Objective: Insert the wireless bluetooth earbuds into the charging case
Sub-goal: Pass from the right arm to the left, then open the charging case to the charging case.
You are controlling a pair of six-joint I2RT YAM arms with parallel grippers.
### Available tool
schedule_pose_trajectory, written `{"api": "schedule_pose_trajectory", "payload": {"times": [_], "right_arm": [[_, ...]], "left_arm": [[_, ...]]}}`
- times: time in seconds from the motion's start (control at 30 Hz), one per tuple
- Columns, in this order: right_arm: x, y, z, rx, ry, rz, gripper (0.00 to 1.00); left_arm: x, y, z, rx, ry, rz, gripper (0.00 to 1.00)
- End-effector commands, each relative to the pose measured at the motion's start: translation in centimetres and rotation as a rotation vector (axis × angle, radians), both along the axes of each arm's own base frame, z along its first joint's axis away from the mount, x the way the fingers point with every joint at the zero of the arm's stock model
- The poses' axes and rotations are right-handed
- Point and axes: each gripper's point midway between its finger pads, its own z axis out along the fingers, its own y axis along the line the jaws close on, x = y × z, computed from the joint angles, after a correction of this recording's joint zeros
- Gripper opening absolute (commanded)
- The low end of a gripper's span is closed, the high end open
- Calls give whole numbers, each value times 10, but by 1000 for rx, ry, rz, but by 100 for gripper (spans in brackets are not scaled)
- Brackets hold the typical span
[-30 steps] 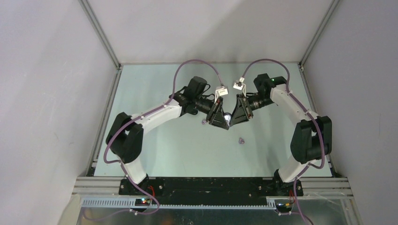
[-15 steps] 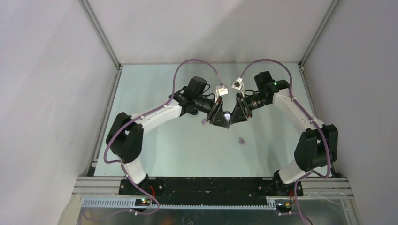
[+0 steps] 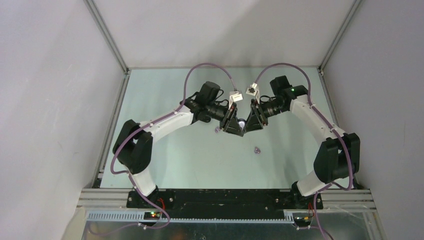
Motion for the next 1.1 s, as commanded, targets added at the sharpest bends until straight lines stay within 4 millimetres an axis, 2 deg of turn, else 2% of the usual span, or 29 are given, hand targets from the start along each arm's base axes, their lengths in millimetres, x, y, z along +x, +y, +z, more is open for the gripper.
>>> {"api": "schedule_pose_trajectory", "payload": {"times": [0.0, 0.17, 0.33, 0.57, 0.8, 1.07], "right_arm": [[2, -1, 17, 47, -46, -8, 46], [0, -8, 28, 108, -15, -5, 57], [4, -11, 26, 100, -2, -16, 60], [-2, -4, 22, 69, -21, 15, 73], [13, -3, 6, 13, -16, -39, 70], [29, -17, 6, 4, -21, -119, 62]], "left_arm": [[-4, -2, 14, -42, -28, -45, 0], [-9, 1, 20, -55, -43, -72, 0], [-11, 1, 20, -57, -41, -81, 0], [-13, 0, 20, -56, -37, -89, 0], [-18, 1, 23, -67, -30, -110, 0], [-21, 3, 21, -68, -52, -130, 0]]}}
